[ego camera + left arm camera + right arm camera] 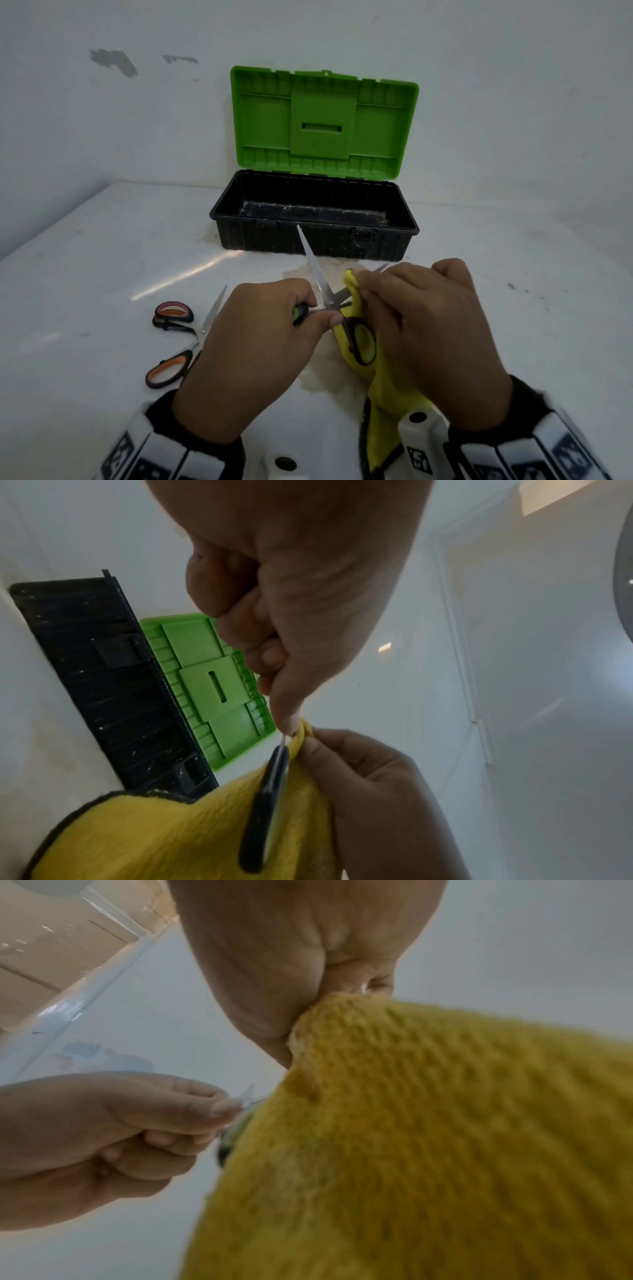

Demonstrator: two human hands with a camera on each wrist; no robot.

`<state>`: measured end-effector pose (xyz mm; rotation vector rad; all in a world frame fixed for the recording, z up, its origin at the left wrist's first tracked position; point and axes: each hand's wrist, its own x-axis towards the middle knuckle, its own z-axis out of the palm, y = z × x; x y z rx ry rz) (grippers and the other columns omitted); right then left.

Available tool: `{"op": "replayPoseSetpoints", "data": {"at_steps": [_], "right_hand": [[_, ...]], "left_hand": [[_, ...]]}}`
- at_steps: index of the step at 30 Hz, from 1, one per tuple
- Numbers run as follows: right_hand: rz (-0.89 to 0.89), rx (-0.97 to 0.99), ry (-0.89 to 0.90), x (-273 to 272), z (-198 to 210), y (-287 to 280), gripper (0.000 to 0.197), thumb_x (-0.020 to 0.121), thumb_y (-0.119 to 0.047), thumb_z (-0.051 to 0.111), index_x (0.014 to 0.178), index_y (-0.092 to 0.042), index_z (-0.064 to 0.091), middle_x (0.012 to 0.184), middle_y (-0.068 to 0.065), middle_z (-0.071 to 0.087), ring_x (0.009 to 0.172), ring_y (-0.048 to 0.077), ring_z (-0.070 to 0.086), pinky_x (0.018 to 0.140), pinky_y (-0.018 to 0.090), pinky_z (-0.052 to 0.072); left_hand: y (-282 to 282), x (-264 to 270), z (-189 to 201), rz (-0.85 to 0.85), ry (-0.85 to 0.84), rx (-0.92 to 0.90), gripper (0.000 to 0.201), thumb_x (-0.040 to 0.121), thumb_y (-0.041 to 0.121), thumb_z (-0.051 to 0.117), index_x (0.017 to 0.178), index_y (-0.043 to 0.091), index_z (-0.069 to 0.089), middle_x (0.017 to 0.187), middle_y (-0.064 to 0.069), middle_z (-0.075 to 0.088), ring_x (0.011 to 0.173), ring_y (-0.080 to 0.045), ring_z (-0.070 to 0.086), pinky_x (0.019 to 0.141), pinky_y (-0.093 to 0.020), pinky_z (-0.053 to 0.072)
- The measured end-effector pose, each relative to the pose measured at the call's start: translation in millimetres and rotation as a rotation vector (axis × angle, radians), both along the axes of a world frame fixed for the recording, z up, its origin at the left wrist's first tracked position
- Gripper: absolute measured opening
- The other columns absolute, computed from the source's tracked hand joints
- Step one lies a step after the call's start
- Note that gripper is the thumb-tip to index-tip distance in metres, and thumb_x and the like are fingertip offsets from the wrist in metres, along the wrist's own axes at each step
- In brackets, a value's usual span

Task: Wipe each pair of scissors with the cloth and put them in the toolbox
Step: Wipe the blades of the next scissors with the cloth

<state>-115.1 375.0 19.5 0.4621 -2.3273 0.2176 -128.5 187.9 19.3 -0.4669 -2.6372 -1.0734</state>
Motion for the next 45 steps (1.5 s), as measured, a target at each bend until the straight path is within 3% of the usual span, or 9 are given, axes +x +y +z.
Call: {"op": "replayPoseSetpoints", "data": {"at_steps": [4, 8, 12, 16, 21, 25, 30, 36, 45], "right_hand": [[-0.073, -0.036, -0.044, -7, -1, 18, 0.018, 0.091, -0.026, 0.06, 0.099, -0.023, 0.076, 0.083, -0.006, 0.072, 0.066, 0.016, 0.06, 0.075, 0.034, 0.035], [-0.117, -0.096, -0.084, -11, 3, 30, 0.015, 0.091, -0.024, 0.062, 0.097, -0.024, 0.076, 0.081, -0.006, 0.074, 0.065, 0.017, 0.064, 0.071, 0.033, 0.042], [-0.178, -0.485, -0.146, -7, 17, 37, 0.008, 0.088, -0.023, 0.069, 0.092, -0.03, 0.073, 0.073, -0.017, 0.068, 0.071, 0.001, 0.063, 0.061, 0.006, 0.042], [-0.022, -0.803, -0.225, 3, 27, 27, 0.006, 0.084, -0.022, 0.074, 0.085, -0.025, 0.07, 0.069, -0.01, 0.072, 0.065, 0.002, 0.066, 0.053, 0.009, 0.047], [0.137, -0.618, -0.318, 14, 13, -1, 0.013, 0.081, -0.018, 0.078, 0.089, -0.029, 0.075, 0.079, -0.018, 0.073, 0.076, -0.003, 0.068, 0.066, 0.003, 0.046], [0.17, -0.44, -0.233, 15, -4, -12, 0.016, 0.081, -0.022, 0.074, 0.096, -0.026, 0.078, 0.086, -0.014, 0.075, 0.078, 0.0, 0.067, 0.073, 0.012, 0.052], [0.13, -0.572, -0.27, 6, -3, -4, 0.011, 0.084, -0.019, 0.076, 0.093, -0.024, 0.079, 0.079, -0.019, 0.072, 0.078, -0.002, 0.066, 0.07, 0.004, 0.048], [0.248, -0.532, -0.414, 16, 2, -10, 0.016, 0.086, -0.021, 0.072, 0.097, -0.033, 0.077, 0.083, -0.019, 0.073, 0.08, 0.0, 0.067, 0.071, 0.013, 0.052], [0.128, -0.71, -0.296, 2, -2, -5, 0.012, 0.084, -0.023, 0.074, 0.089, -0.034, 0.075, 0.078, -0.021, 0.071, 0.078, -0.001, 0.067, 0.066, 0.008, 0.049]], "left_hand": [[-3, -2, -5, -0.019, 0.02, 0.066, 0.031, 0.076, 0.056, 0.069, 0.061, 0.03, 0.059, 0.051, 0.008, 0.054, 0.076, -0.004, 0.056, 0.067, -0.017, 0.043], [-3, -3, -6, -0.026, -0.04, 0.071, 0.032, 0.077, 0.054, 0.071, 0.062, 0.029, 0.059, 0.054, 0.009, 0.055, 0.065, 0.002, 0.054, 0.059, -0.012, 0.043], [-5, -4, -4, -0.017, -0.109, 0.13, 0.033, 0.077, 0.053, 0.072, 0.063, 0.025, 0.062, 0.058, 0.004, 0.057, 0.065, -0.005, 0.055, 0.056, -0.01, 0.041], [-3, -6, -5, -0.021, -0.2, 0.17, 0.031, 0.077, 0.051, 0.074, 0.063, 0.025, 0.064, 0.057, 0.009, 0.056, 0.057, 0.003, 0.052, 0.054, -0.007, 0.041], [0, -7, -4, -0.039, -0.242, 0.243, 0.034, 0.075, 0.053, 0.074, 0.065, 0.022, 0.066, 0.053, 0.011, 0.052, 0.05, 0.002, 0.048, 0.048, -0.01, 0.039], [-1, -5, -2, -0.052, -0.215, 0.252, 0.031, 0.075, 0.047, 0.076, 0.062, 0.021, 0.063, 0.048, 0.014, 0.047, 0.046, 0.0, 0.044, 0.045, -0.01, 0.036], [-2, -3, -3, -0.064, -0.176, 0.211, 0.032, 0.076, 0.051, 0.073, 0.063, 0.023, 0.063, 0.054, 0.014, 0.051, 0.049, -0.001, 0.047, 0.049, -0.011, 0.039], [-5, -3, 1, -0.063, -0.202, 0.207, 0.028, 0.076, 0.047, 0.075, 0.065, 0.024, 0.064, 0.051, 0.023, 0.05, 0.051, 0.005, 0.048, 0.05, -0.007, 0.037], [-3, 1, 5, -0.082, -0.137, 0.158, 0.034, 0.077, 0.047, 0.074, 0.056, 0.029, 0.055, 0.055, 0.022, 0.052, 0.053, 0.002, 0.049, 0.053, -0.008, 0.038]]}}
